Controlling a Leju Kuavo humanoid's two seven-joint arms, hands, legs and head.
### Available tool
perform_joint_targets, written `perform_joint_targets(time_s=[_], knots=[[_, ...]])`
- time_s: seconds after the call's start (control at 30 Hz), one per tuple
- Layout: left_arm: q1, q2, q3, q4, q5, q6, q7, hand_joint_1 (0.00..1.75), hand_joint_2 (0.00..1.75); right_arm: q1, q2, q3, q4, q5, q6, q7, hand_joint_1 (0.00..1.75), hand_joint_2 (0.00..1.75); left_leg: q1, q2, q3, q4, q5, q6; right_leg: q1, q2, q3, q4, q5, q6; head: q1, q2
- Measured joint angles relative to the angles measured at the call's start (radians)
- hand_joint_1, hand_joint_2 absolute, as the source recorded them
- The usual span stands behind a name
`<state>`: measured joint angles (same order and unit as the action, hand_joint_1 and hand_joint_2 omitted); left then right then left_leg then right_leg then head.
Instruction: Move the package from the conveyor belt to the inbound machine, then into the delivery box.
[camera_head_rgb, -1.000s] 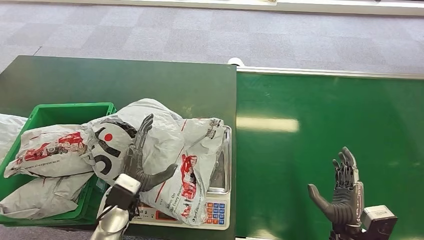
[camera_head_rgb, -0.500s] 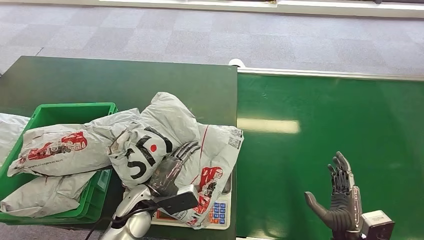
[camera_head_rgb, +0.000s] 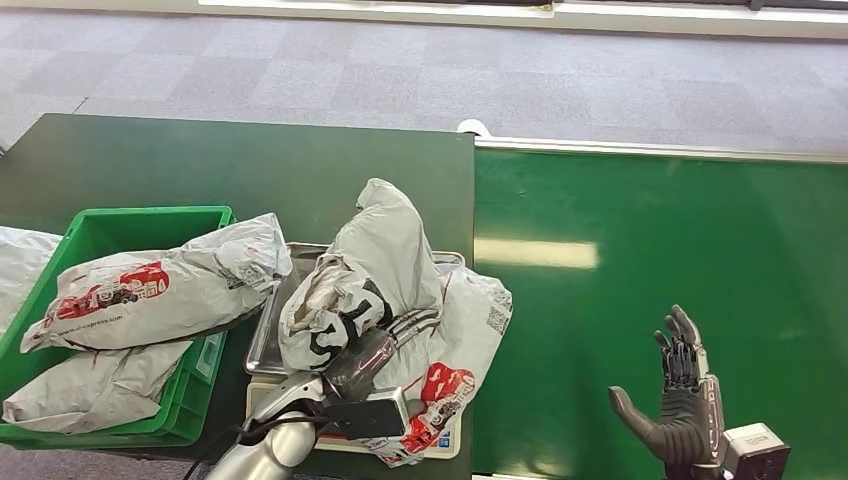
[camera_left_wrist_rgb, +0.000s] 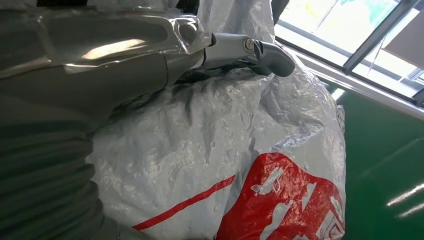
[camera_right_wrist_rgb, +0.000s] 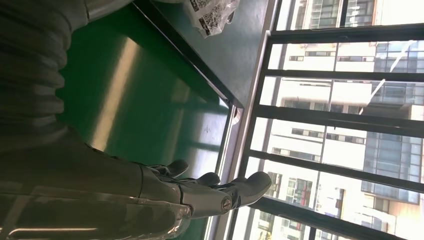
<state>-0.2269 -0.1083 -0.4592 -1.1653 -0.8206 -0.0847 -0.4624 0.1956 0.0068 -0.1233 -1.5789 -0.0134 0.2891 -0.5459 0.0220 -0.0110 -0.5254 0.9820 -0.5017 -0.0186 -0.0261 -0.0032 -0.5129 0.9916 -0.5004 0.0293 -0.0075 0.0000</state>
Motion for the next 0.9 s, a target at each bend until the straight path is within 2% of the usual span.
perform_joint_targets(time_s=[0.27, 0.3, 0.4, 0.43, 0.53, 0.9], knots=[[-0.007, 0.001, -0.008, 0.014, 0.007, 0.0, -0.003, 0.05, 1.75, 0.0, 0.002, 0.0, 0.0, 0.0, 0.0, 0.0, 0.0, 1.75, 0.0, 0.0, 0.002, 0.0, 0.0, 0.0, 0.0, 0.0, 0.002, 0.0, 0.0, 0.0, 0.0, 0.0], [-0.007, 0.001, -0.008, 0.014, 0.007, 0.0, -0.003, 0.38, 1.75, 0.0, 0.002, 0.0, 0.0, 0.0, 0.0, 0.0, 0.0, 1.75, 0.0, 0.0, 0.002, 0.0, 0.0, 0.0, 0.0, 0.0, 0.002, 0.0, 0.0, 0.0, 0.0, 0.0], [-0.008, 0.001, -0.009, 0.016, 0.008, 0.001, -0.004, 1.6, 1.75, 0.0, 0.002, 0.0, 0.0, 0.0, 0.0, 0.0, 0.0, 1.75, 0.0, 0.0, 0.002, 0.0, 0.0, 0.0, 0.0, 0.0, 0.002, 0.0, 0.0, 0.0, 0.0, 0.0], [-0.008, 0.001, -0.01, 0.016, 0.009, 0.005, -0.007, 1.7, 1.75, 0.0, 0.002, 0.0, 0.0, 0.0, 0.0, 0.0, 0.0, 1.75, 0.0, 0.0, 0.002, 0.0, 0.0, 0.0, 0.0, 0.0, 0.002, 0.0, 0.0, 0.0, 0.0, 0.0], [-0.007, 0.001, -0.01, 0.016, 0.022, 0.021, -0.022, 1.75, 1.75, -0.004, 0.003, 0.0, 0.0, 0.0, -0.001, 0.004, 0.0, 1.75, 0.0, 0.0, 0.002, 0.0, 0.0, 0.0, 0.0, 0.0, 0.003, 0.0, 0.0, 0.0, 0.0, 0.0], [-0.009, -0.001, -0.01, 0.018, 0.064, 0.029, -0.056, 1.75, 1.75, -0.024, 0.001, 0.0, 0.005, -0.013, -0.019, 0.009, 0.0, 1.75, 0.0, 0.0, 0.002, 0.0, 0.0, 0.0, 0.0, 0.0, 0.002, 0.0, 0.0, 0.0, 0.0, 0.0]])
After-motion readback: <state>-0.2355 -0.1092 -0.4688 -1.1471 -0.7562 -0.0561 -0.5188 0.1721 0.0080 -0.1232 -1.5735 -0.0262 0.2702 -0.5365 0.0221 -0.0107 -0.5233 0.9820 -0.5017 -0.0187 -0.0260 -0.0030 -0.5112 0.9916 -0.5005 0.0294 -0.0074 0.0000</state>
